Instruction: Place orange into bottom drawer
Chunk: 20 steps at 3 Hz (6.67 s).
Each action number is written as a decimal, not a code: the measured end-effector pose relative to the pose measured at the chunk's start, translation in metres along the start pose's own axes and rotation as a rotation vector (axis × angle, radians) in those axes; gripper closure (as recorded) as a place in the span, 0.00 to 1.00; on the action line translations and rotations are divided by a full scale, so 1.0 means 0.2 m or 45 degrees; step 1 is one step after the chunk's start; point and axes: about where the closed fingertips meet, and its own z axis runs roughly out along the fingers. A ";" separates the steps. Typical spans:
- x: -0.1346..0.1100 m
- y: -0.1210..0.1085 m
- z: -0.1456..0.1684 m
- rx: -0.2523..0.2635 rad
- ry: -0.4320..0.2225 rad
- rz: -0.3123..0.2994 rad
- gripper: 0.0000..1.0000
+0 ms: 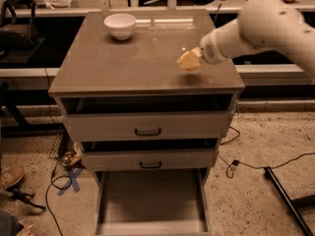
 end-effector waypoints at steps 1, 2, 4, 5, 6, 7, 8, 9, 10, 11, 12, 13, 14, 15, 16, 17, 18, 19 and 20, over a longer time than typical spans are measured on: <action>0.06 0.17 -0.29 -0.136 -0.025 -0.074 1.00; 0.28 0.40 -0.41 -0.307 0.128 -0.107 1.00; 0.35 0.47 -0.44 -0.367 0.194 -0.112 1.00; 0.41 0.47 -0.39 -0.367 0.222 -0.086 1.00; 0.60 0.52 -0.22 -0.437 0.211 -0.025 1.00; 0.89 0.62 0.04 -0.520 0.175 0.077 1.00; 1.16 0.78 0.31 -0.617 0.110 0.226 1.00; 1.38 0.95 0.55 -0.709 0.030 0.422 1.00; 1.51 1.01 0.67 -0.760 0.037 0.511 1.00; 1.51 1.01 0.67 -0.760 0.037 0.511 1.00; 1.59 0.98 0.80 -0.767 -0.002 0.469 1.00; 1.83 0.94 1.16 -0.787 -0.053 0.397 1.00; 2.02 0.99 1.44 -0.807 -0.059 0.389 1.00; 2.03 0.99 1.45 -0.801 -0.057 0.396 1.00; 2.07 0.98 1.50 -0.782 -0.051 0.422 1.00; 2.21 0.95 1.65 -0.742 -0.079 0.411 1.00; 2.44 0.98 1.93 -0.716 -0.053 0.399 1.00; 2.56 1.02 2.10 -0.697 -0.015 0.388 1.00; 2.64 1.06 2.23 -0.662 0.029 0.356 0.82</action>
Offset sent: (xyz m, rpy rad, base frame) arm -0.2186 -0.0005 -0.0119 -0.0188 0.3585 0.3720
